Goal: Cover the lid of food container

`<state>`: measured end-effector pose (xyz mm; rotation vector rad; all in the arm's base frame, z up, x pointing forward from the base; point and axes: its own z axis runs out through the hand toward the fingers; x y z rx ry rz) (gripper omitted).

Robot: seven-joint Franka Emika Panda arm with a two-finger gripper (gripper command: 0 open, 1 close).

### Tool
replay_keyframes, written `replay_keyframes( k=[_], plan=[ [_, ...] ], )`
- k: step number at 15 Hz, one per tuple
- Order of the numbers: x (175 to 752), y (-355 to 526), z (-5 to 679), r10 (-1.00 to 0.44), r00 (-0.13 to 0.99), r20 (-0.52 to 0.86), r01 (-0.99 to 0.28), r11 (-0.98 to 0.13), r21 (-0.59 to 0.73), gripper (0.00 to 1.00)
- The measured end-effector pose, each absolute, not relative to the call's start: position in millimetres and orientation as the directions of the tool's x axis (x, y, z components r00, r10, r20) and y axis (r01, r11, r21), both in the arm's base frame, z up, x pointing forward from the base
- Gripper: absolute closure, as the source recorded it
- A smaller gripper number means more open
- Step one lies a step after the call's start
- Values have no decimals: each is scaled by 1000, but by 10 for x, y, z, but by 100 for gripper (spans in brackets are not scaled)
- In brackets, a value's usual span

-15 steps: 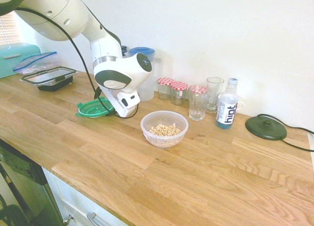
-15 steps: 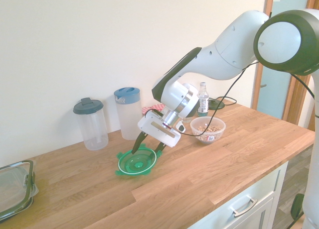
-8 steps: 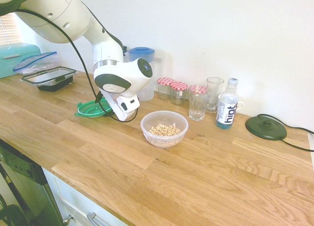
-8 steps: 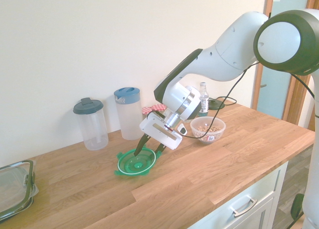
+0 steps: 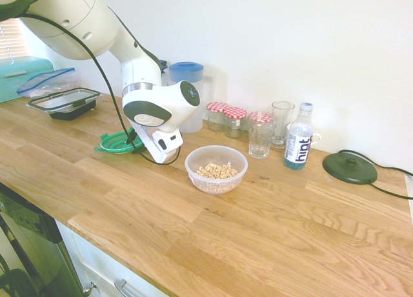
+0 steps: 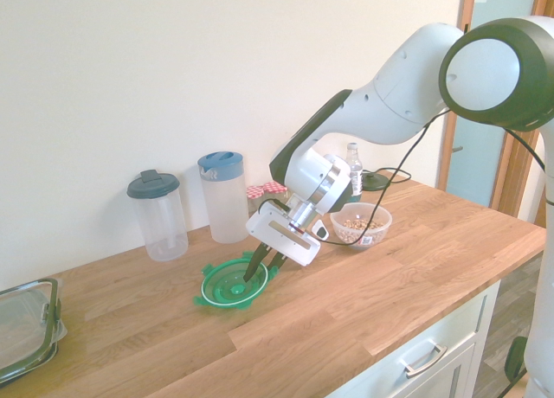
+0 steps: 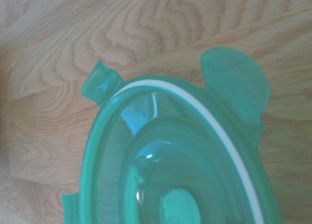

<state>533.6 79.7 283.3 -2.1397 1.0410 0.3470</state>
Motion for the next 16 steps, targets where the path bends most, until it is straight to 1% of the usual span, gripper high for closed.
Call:
replay_keyframes(
  k=[7, 10, 13, 16],
  plan=[
    [5299, 807, 2864, -557, 652, -514, -755, -418, -505, 100],
    [5300, 805, 3226, -563, 672, -482, -740, -471, -480, 100],
    [5141, 774, 4023, -589, 714, -379, -700, -606, -378, 100],
    [4803, 557, 4806, -629, 730, -268, -680, -708, -190, 100]
  ],
)
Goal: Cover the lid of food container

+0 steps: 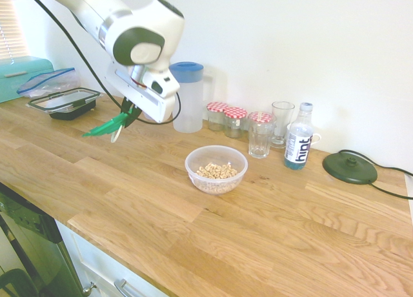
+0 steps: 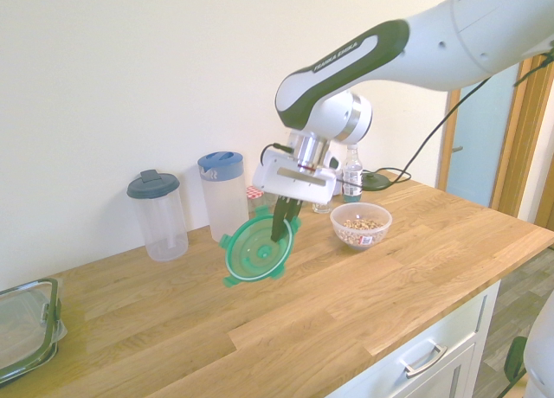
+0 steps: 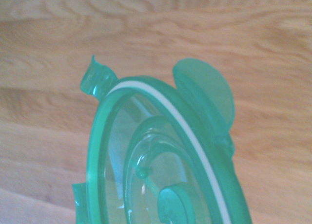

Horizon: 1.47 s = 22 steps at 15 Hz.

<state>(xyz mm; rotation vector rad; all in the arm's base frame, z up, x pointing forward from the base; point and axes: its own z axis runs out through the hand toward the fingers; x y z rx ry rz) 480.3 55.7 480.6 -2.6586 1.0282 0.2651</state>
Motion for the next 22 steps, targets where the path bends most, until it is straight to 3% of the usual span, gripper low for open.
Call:
replay_keyframes(
  k=[5, 11, 13, 16, 22],
  plan=[
    [4513, 75, 5576, -641, 767, -23, -638, -766, 73, 100],
    [4771, -391, 6102, -548, 781, 299, -624, -706, 335, 100],
    [4827, -511, 6196, -502, 769, 396, -637, -655, 406, 100],
    [5038, -642, 5814, -450, 726, 520, -685, -544, 484, 100],
    [5164, -684, 5231, -362, 633, 684, -771, -212, 601, 100]
  ],
)
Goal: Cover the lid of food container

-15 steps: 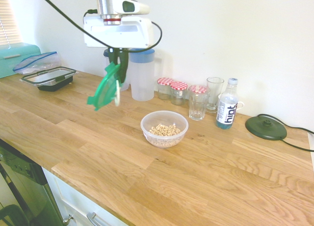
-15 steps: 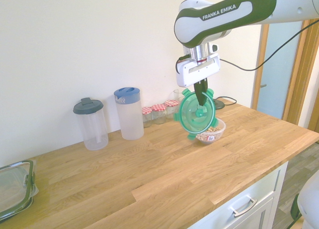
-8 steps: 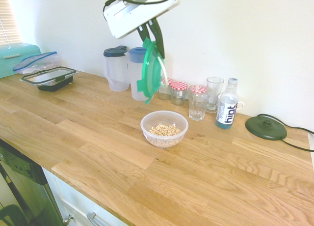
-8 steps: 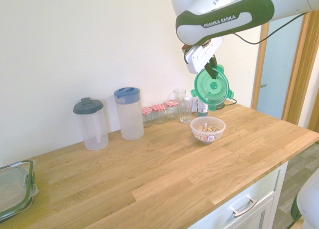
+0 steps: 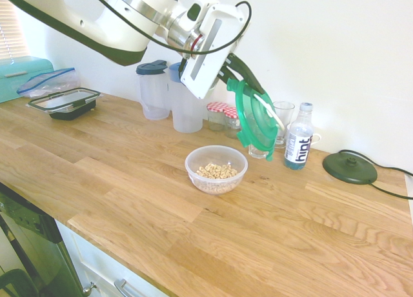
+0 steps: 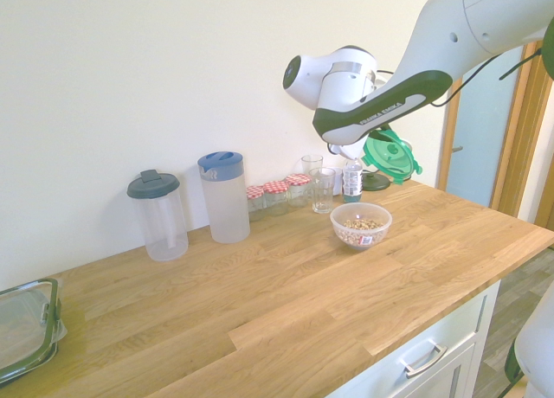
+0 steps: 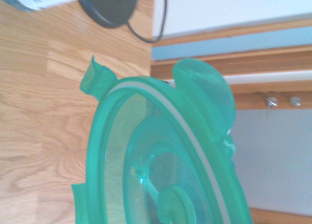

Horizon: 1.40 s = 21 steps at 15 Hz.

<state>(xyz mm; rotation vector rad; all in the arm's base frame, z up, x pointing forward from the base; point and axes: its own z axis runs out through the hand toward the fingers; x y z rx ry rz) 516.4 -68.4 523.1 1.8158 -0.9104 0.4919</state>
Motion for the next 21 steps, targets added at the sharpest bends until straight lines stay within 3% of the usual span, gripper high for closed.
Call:
replay_keyframes(
  k=[2, 9, 21],
  plan=[
    [5215, -426, 5059, -306, 619, 724, -781, -146, 607, 100],
    [5200, -73, 4591, -233, 665, 709, -744, -123, 657, 100],
    [5167, 189, 3926, -153, 696, 702, -718, -149, 679, 100]
  ],
)
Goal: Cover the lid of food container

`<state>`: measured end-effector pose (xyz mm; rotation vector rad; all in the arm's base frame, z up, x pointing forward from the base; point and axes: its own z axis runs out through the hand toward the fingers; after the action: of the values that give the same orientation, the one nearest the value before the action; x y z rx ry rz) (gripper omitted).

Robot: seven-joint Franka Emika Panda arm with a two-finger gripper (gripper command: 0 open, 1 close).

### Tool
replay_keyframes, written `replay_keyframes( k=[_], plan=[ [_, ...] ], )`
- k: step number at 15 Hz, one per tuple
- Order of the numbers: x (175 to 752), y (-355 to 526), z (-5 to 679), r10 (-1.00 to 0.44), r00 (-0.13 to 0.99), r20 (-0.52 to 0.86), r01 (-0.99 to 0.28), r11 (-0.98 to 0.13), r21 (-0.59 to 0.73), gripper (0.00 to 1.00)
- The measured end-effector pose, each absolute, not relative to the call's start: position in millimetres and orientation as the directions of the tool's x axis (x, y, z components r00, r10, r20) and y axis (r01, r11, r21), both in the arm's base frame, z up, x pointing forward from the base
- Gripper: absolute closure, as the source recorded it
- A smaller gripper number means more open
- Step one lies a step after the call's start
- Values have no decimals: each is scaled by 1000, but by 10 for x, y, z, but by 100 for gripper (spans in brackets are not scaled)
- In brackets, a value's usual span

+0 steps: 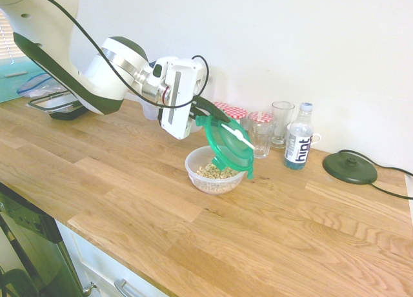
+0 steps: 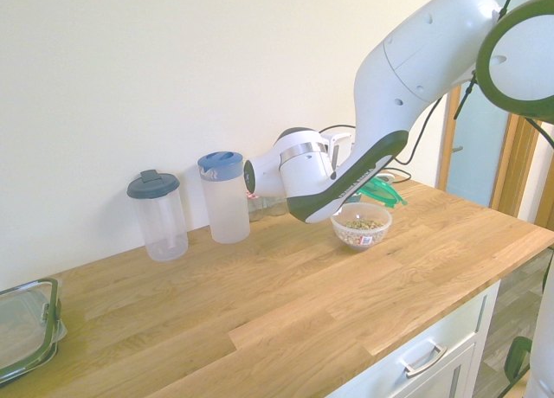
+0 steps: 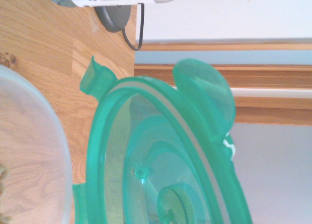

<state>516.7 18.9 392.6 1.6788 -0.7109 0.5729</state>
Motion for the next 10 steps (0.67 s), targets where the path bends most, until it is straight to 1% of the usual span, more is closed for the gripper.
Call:
replay_keyframes(
  k=[10],
  plan=[
    [5141, 324, 3856, -109, 698, 708, -715, -161, 680, 100]
  ],
)
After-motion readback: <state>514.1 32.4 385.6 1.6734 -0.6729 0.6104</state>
